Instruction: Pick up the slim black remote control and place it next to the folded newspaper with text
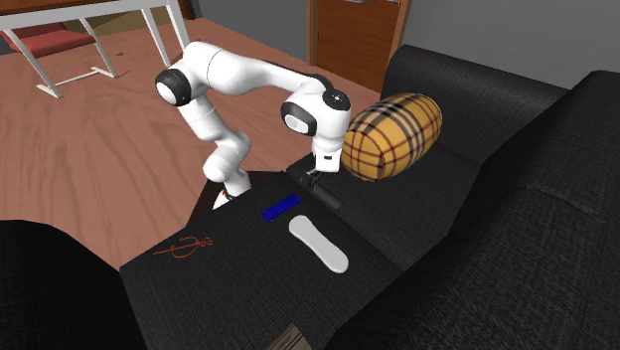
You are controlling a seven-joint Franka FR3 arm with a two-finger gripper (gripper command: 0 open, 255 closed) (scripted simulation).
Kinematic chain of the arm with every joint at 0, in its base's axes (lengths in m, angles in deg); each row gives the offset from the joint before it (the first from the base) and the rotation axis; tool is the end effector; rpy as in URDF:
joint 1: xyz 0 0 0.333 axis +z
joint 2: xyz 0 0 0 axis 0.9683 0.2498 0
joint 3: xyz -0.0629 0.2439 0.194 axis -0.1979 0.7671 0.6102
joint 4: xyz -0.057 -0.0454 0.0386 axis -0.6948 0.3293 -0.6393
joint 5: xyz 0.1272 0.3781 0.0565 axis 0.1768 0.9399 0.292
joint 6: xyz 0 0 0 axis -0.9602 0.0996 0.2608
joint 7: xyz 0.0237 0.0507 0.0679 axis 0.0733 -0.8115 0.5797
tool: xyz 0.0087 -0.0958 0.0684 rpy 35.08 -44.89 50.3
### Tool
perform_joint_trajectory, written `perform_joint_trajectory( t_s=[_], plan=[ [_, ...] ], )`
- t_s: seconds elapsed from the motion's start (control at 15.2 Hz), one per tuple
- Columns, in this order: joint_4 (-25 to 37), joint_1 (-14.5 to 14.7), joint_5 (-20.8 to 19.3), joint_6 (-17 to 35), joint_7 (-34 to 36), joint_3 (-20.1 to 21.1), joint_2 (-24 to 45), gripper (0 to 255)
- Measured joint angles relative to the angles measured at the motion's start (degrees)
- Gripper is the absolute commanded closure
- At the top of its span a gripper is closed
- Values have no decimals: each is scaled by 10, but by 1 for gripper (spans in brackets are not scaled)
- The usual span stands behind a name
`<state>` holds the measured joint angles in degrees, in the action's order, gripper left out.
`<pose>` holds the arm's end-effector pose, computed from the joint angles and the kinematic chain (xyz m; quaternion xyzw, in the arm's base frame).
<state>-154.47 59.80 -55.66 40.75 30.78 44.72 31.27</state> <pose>0.3958 -0.1851 0.5192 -0.9245 0.3716 0.0688 0.0495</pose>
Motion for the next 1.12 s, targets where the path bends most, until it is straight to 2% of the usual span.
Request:
perform_joint_trajectory(
  t_s=[0.46, 0.86, 0.92, 1.12],
  plan=[
    [-52, -3, 0, 50, 2, -2, -2, 0],
    [-57, -3, 1, 56, 2, -2, -1, 0],
    [-57, -3, 1, 56, 2, -2, -1, 255],
    [-52, -5, -10, 53, 3, -4, -5, 255]
  ],
)
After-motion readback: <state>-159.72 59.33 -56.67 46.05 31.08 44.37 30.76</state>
